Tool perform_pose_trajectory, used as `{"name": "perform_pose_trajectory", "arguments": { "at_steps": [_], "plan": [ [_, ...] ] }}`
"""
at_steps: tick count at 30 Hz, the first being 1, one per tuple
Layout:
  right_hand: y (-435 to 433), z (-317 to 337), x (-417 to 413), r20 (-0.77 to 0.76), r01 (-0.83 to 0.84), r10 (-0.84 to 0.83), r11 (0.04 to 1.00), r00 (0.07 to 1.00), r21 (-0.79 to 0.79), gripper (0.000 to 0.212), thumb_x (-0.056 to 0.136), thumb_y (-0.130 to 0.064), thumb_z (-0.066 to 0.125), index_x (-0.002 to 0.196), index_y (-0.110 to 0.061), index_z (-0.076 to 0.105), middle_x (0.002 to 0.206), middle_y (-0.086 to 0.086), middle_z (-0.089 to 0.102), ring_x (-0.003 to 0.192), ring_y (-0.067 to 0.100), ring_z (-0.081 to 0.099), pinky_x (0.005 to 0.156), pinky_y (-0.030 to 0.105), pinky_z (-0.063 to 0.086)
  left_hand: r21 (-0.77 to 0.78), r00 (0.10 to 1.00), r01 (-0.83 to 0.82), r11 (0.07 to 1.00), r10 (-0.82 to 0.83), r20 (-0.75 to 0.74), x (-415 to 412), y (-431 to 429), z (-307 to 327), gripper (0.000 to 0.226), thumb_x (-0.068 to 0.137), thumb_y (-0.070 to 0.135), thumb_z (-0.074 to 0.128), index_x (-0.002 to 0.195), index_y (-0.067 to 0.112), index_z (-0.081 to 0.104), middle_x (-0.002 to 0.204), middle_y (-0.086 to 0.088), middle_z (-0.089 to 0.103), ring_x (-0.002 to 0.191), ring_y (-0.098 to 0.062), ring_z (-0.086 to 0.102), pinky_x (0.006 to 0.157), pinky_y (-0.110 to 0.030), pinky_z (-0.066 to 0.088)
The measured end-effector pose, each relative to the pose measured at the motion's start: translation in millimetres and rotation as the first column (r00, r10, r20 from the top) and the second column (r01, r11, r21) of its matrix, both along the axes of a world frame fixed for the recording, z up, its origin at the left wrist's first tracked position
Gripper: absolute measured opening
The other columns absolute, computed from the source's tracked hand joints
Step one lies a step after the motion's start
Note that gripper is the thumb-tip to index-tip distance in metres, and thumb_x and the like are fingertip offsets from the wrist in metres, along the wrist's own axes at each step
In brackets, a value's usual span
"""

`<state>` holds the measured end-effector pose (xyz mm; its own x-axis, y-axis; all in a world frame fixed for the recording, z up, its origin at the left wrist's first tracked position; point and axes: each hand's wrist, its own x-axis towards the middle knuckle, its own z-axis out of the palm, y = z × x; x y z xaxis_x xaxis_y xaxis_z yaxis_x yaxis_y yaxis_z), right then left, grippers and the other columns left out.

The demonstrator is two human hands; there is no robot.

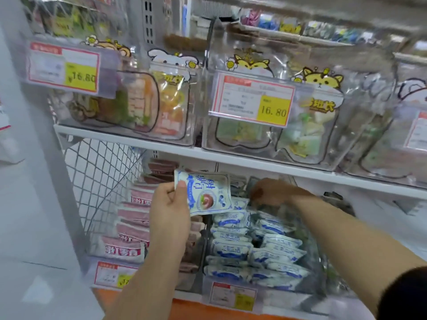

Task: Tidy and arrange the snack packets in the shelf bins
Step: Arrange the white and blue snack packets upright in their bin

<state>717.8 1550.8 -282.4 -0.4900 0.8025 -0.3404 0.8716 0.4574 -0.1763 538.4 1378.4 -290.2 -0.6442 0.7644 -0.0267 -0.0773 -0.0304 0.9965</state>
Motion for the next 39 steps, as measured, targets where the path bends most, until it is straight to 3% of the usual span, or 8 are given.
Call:
{"name": "perform_pose_trajectory", "arguments": {
  "at_steps": [6,11,16,20,26,32,37,39],
  "plan": [
    [22.6,-10.8,-12.3,0.386,0.027,0.022,0.992,0.922,-0.122,0.084,0.066,-0.047,0.081,0.138,-0.025,0.044,0.138,0.003,0.051,0.126,0.027,0.046,0.102,0.043,0.04,-0.03,0.997,0.049,0.998,-0.046,0.068,-3.2,4.9,9.8,0.017,0.095,0.04,0.048,0.08,0.035,0.052,0.087,-0.021,0.066,0.054,-0.042,0.065,0.055,-0.063,0.052],
    [21.2,-20.7,-16.6,0.354,0.072,0.012,0.973,0.935,-0.221,0.103,0.071,-0.051,0.076,0.15,-0.019,0.019,0.154,0.004,0.029,0.141,0.027,0.028,0.112,0.039,0.028,-0.019,0.995,0.075,0.997,-0.074,0.06,-8.5,6.4,9.2,0.016,0.097,0.033,0.047,0.091,0.021,0.055,0.082,-0.013,0.063,0.05,-0.028,0.066,0.039,-0.031,0.051],
    [15.3,-33.6,-12.5,0.233,0.088,-0.052,0.985,0.971,-0.147,0.078,0.087,-0.037,0.064,0.149,-0.014,0.023,0.151,0.01,0.035,0.136,0.028,0.037,0.11,0.039,0.033,-0.033,0.996,0.077,0.996,-0.078,-0.036,-10.6,4.9,9.1,0.016,0.097,0.03,0.047,0.085,0.024,0.054,0.076,-0.005,0.062,0.044,-0.001,0.056,0.036,-0.018,0.044],
    [15.8,-39.7,-13.7,0.31,0.098,-0.061,0.99,0.949,-0.106,0.079,0.083,-0.036,0.07,0.146,-0.01,0.03,0.149,0.01,0.038,0.134,0.031,0.04,0.108,0.041,0.036,-0.046,0.995,0.088,0.995,-0.09,-0.052,-7.1,2.9,7.9,0.016,0.095,0.038,0.049,0.083,0.031,0.058,0.085,-0.023,0.063,0.066,-0.043,0.064,0.059,-0.056,0.056],
    [10.1,-34.4,-12.5,0.32,0.1,-0.085,0.995,0.944,-0.031,0.083,0.078,-0.041,0.073,0.144,-0.01,0.035,0.146,0.01,0.043,0.131,0.032,0.043,0.107,0.041,0.039,-0.041,0.998,0.058,0.997,-0.059,-0.025,-5.5,3.3,7.6,0.017,0.095,0.041,0.047,0.079,0.036,0.053,0.09,-0.022,0.066,0.069,-0.051,0.063,0.057,-0.065,0.051],
    [4.5,-31.6,-13.1,0.22,0.166,-0.223,0.954,0.95,0.25,0.058,0.076,-0.034,0.076,0.125,-0.016,0.05,0.117,0.001,0.063,0.106,0.023,0.06,0.087,0.038,0.051,-0.024,0.978,0.018,1.0,-0.013,0.209,0.0,9.5,6.9,0.016,0.098,0.032,0.047,0.087,0.022,0.052,0.078,-0.006,0.07,0.053,-0.018,0.067,0.063,-0.039,0.052],
    [-15.9,-8.5,-9.0,-0.071,0.217,-0.206,0.909,0.976,0.356,0.02,0.099,-0.037,0.034,0.104,-0.023,0.047,0.104,-0.002,0.054,0.093,0.016,0.052,0.073,0.026,0.04,0.05,0.921,0.115,0.992,-0.125,0.37,6.7,6.8,6.3,0.017,0.098,0.007,0.046,0.112,0.003,0.054,0.074,0.004,0.052,0.048,0.019,0.052,0.046,-0.006,0.041],
    [-27.9,3.4,-3.6,-0.087,0.221,-0.203,0.888,0.975,0.404,0.026,0.099,-0.04,0.034,0.114,-0.024,0.047,0.111,-0.001,0.055,0.093,0.016,0.052,0.071,0.023,0.038,0.043,0.916,0.151,0.988,-0.156,0.369,6.5,8.0,6.3,0.015,0.096,0.012,0.051,0.106,0.004,0.06,0.074,0.004,0.066,0.054,0.008,0.061,0.059,-0.012,0.047]
  ]
}}
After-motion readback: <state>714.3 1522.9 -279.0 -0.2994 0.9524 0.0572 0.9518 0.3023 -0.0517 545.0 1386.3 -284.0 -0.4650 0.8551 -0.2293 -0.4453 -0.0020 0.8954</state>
